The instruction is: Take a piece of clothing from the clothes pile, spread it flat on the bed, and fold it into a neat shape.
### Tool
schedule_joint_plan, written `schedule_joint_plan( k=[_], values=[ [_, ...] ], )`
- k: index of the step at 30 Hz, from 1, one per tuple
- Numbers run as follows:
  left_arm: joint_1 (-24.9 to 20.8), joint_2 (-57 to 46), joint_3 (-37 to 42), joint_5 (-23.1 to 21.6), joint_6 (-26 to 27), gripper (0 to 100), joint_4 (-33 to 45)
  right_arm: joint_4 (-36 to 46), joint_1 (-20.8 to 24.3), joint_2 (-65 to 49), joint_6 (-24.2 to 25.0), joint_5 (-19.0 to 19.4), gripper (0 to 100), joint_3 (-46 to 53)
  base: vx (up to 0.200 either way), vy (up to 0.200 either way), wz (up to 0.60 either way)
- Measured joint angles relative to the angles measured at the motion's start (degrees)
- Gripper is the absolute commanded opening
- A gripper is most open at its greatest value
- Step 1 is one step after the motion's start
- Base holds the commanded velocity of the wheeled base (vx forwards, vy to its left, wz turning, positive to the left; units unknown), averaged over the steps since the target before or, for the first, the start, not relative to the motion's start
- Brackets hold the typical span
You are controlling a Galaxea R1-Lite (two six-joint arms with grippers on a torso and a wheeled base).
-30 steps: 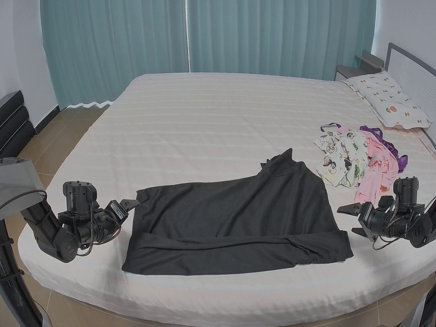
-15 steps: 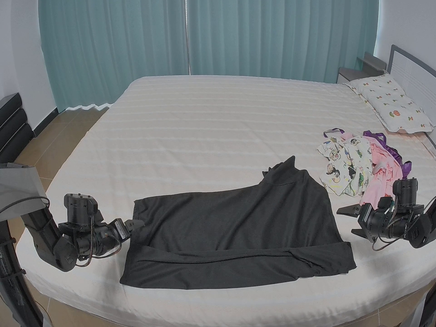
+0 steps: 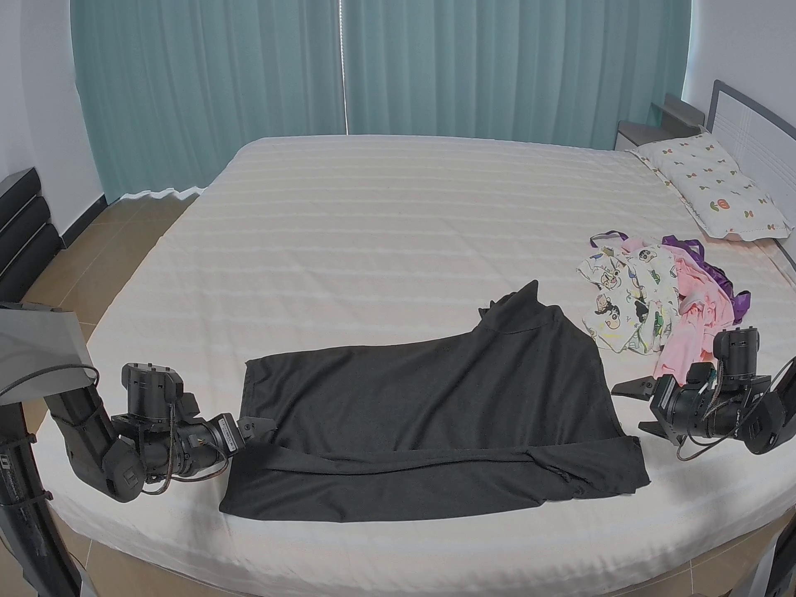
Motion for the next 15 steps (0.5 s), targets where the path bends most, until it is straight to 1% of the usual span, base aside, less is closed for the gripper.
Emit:
schedule_joint_plan(
  k=[1,2,8,15],
  values=[
    [-0.11,0.17,-0.24,-0.02,-0.02,100,0.0,0.0,0.04,0.06,0.0,0.0,100,-0.04,0.0,0.0,0.0],
    [-0.22,0.3,-0.41,0.0,0.0,0,-0.02,-0.02,0.04,0.12,0.0,0.02,100,-0.06,0.0,0.0,0.0],
    [-0.94,1.38,-0.71,0.11,0.11,0,0.0,-0.02,0.33,0.5,0.04,-0.06,100,-0.11,0.0,0.0,0.0],
    [-0.61,1.77,-0.29,0.82,-0.46,0,0.0,-0.06,0.45,0.72,-0.05,0.0,100,-0.69,0.0,0.0,0.0]
  ],
)
